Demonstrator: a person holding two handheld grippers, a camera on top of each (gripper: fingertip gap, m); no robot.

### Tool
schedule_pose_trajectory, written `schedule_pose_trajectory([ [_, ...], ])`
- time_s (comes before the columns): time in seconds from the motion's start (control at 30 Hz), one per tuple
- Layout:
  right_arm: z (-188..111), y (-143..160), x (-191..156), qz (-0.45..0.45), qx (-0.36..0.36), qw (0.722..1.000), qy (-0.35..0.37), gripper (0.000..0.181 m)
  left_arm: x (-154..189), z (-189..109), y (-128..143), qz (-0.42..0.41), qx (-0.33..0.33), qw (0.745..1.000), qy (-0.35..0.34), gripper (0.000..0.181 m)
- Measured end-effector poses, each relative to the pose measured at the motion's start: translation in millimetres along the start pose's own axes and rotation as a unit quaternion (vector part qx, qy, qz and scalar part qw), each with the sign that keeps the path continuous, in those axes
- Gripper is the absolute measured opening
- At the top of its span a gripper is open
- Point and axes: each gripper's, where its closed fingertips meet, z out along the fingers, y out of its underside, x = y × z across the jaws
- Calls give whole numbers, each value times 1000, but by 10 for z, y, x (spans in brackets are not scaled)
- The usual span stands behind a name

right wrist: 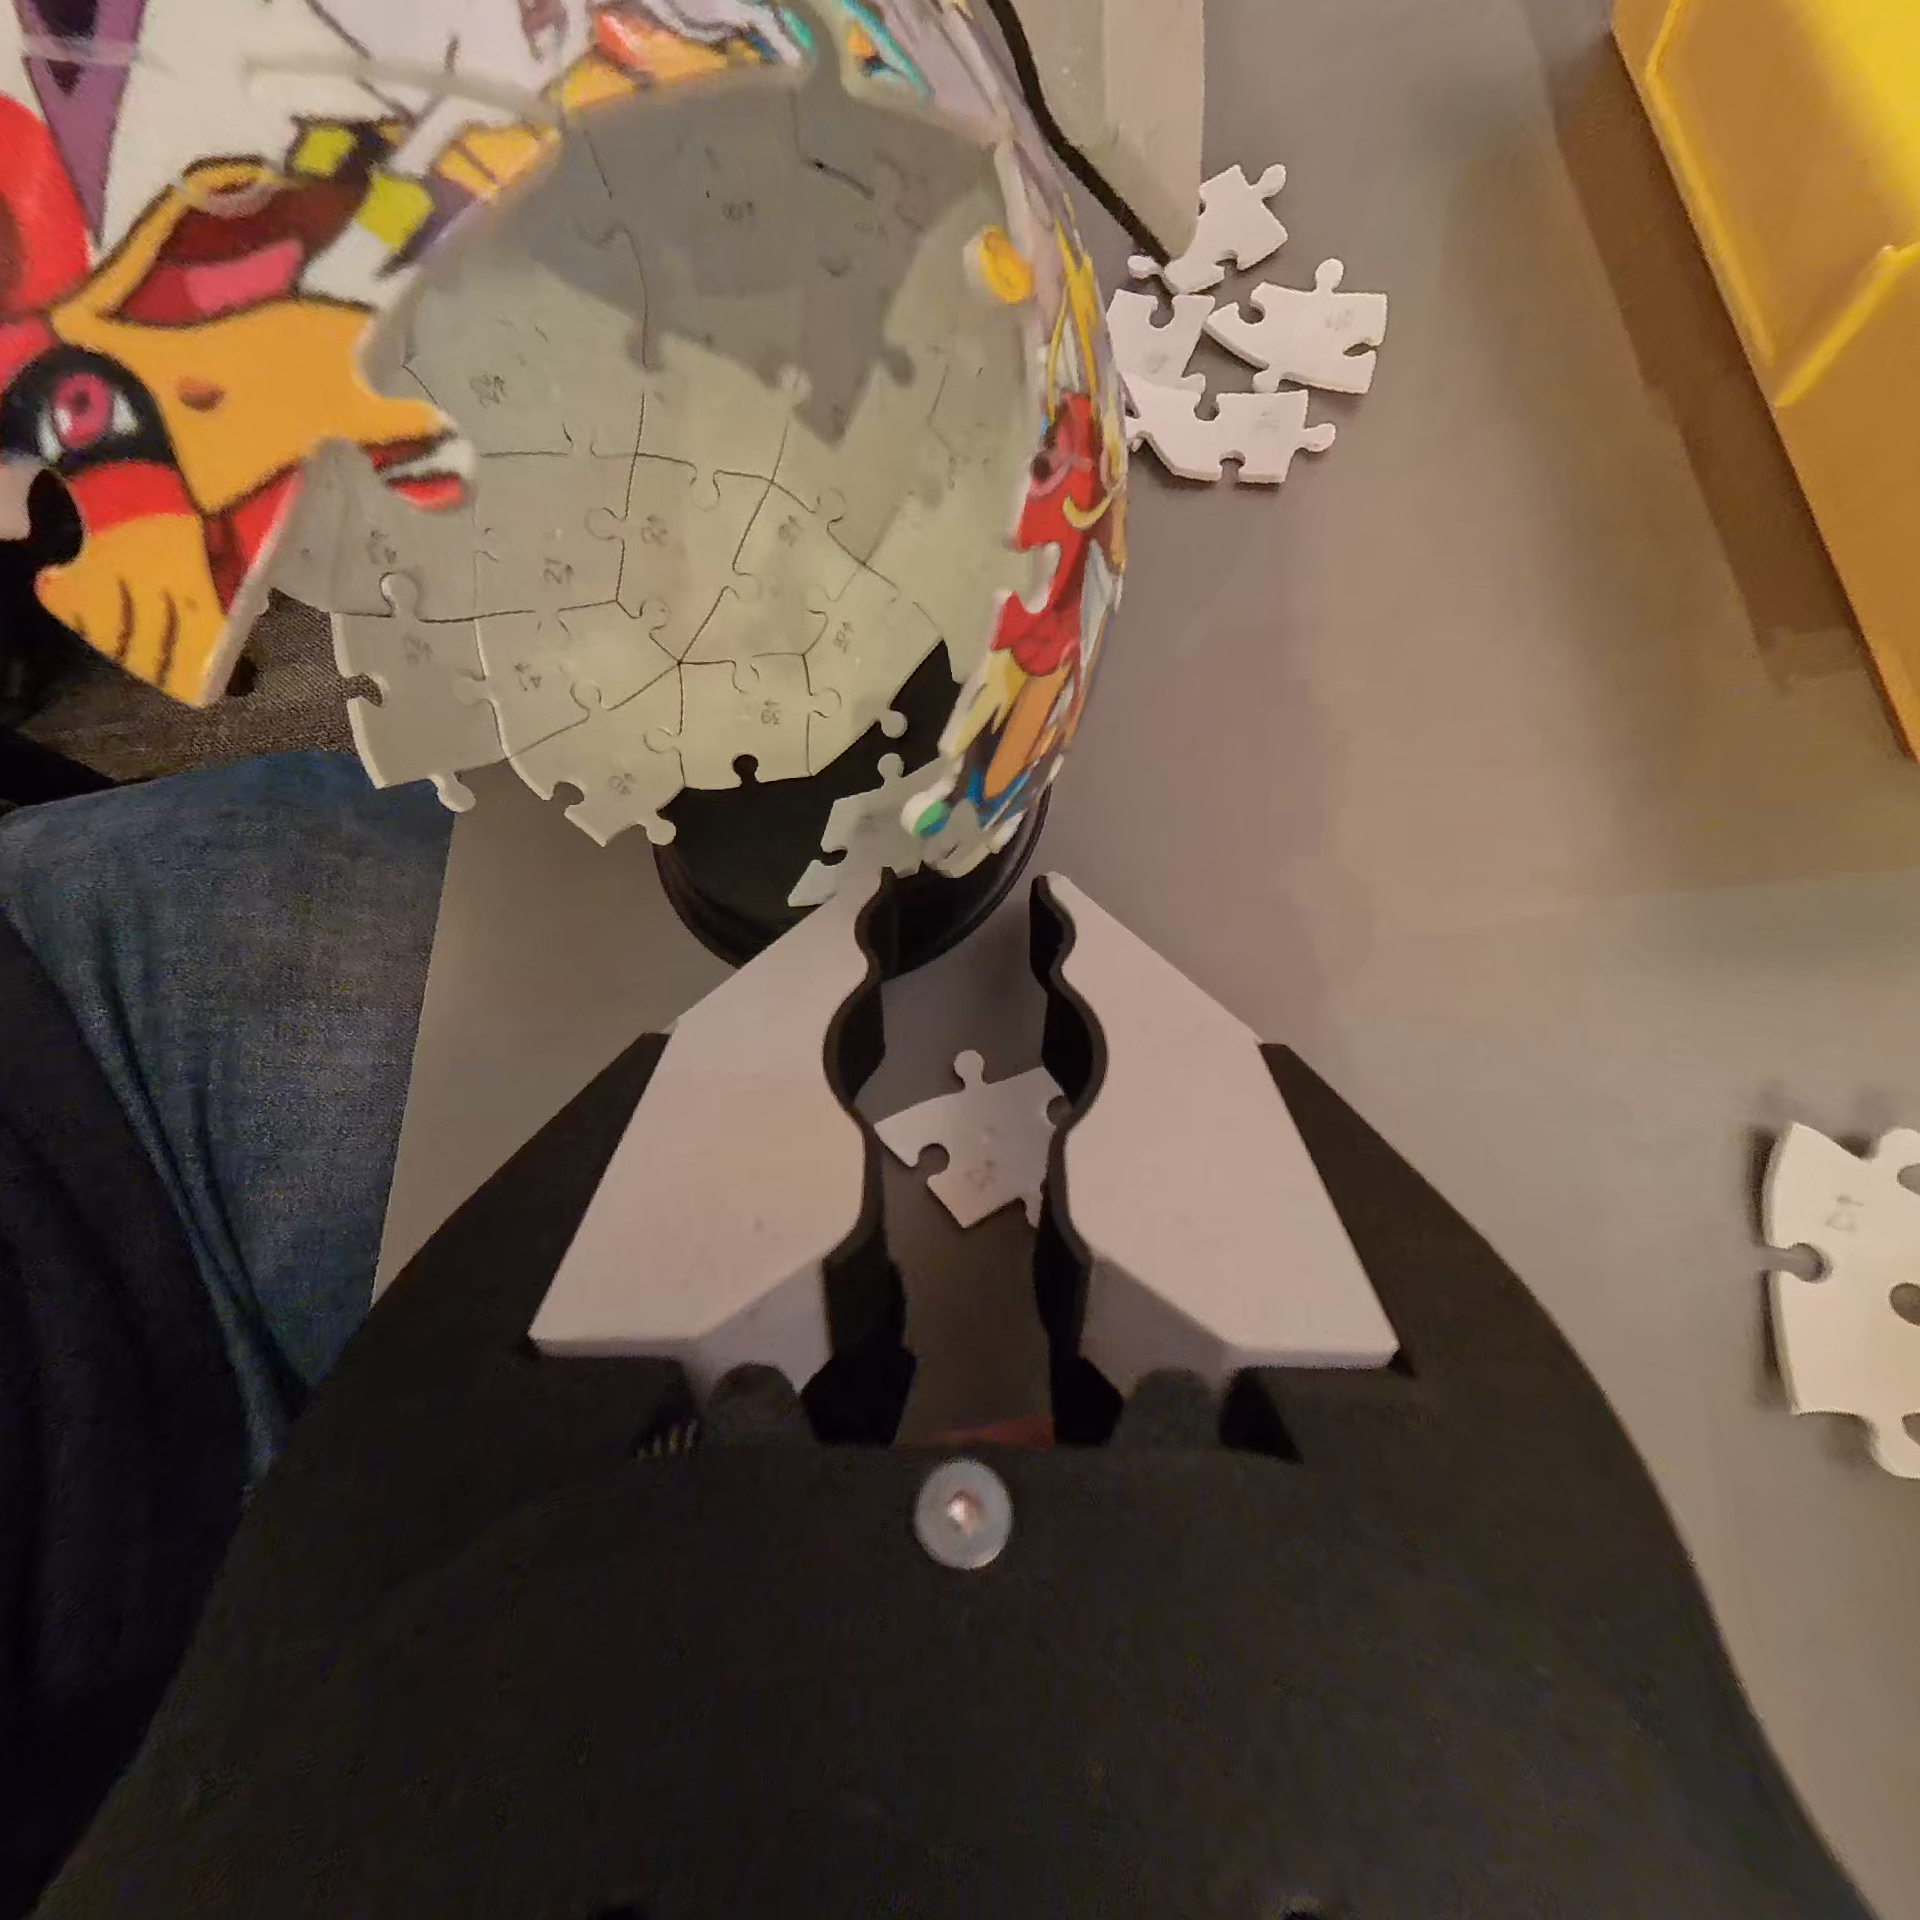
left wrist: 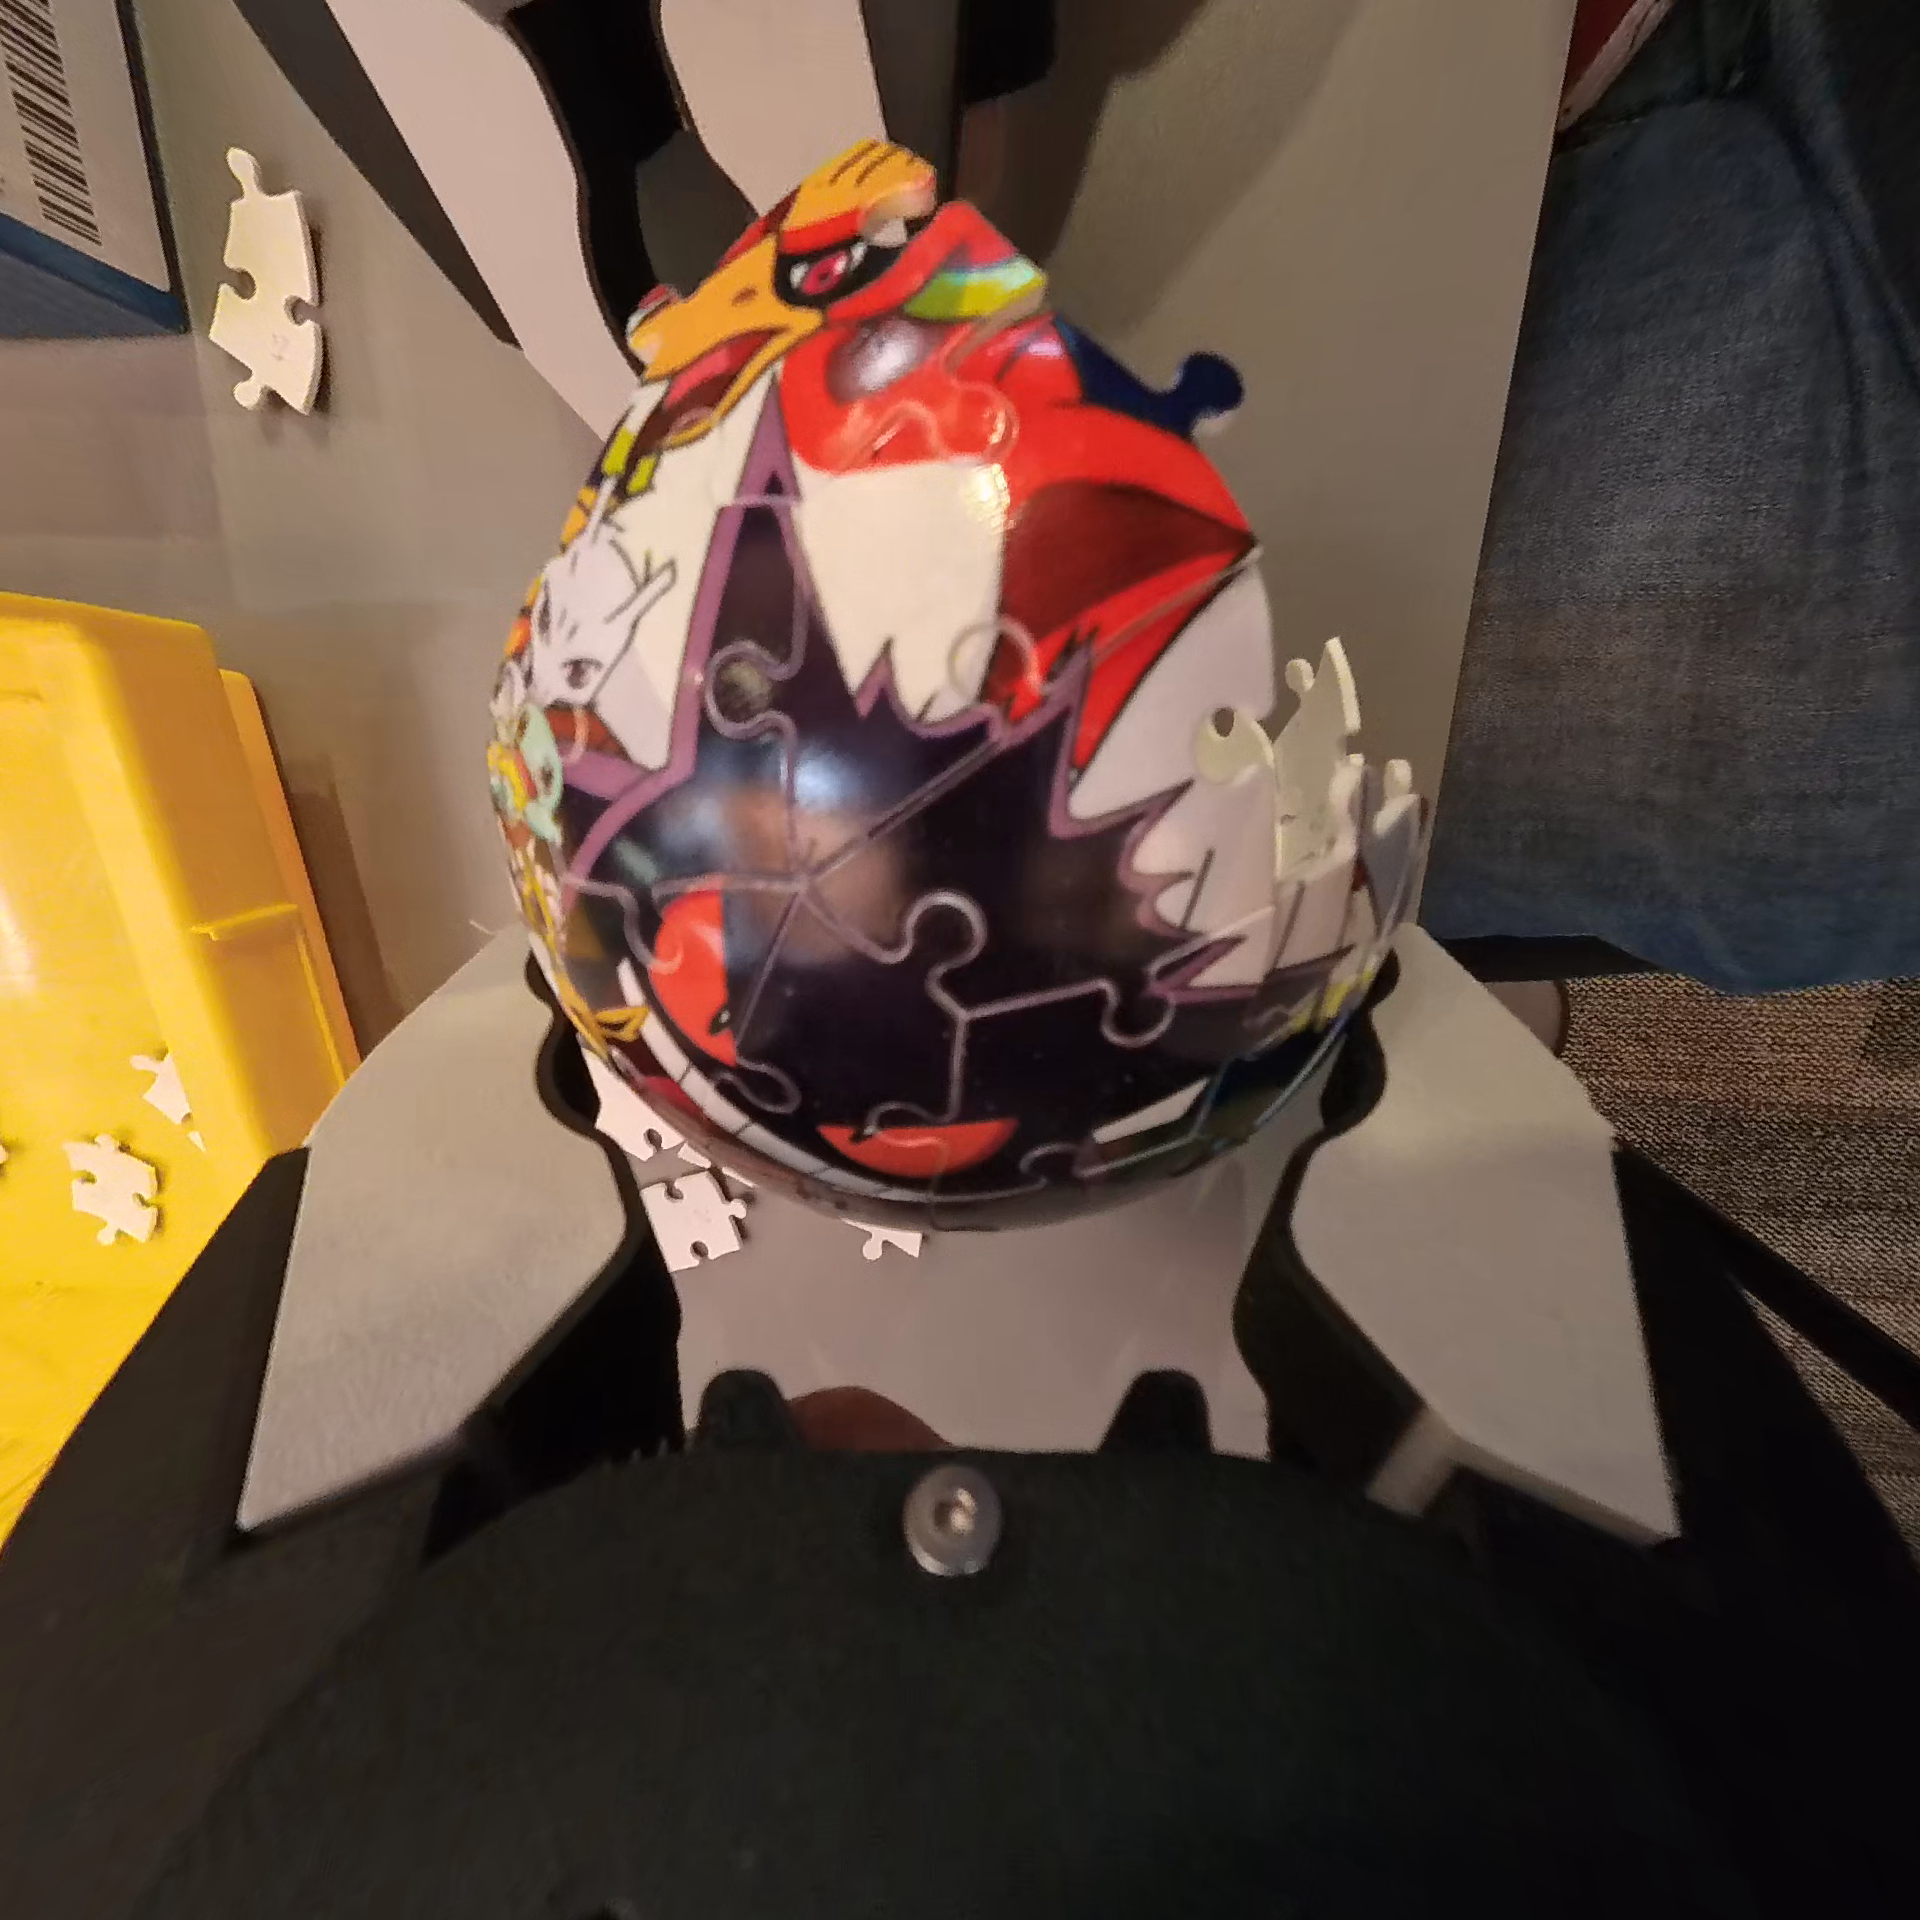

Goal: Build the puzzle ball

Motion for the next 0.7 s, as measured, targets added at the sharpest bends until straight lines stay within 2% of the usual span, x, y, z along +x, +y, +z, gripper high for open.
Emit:
schedule_pose_trajectory([
  [0.7, 84, -105, 26, 2, 19, 1000, 21, 27, 46, -11, -2, -1, -14, 1000, 1, 136],
])
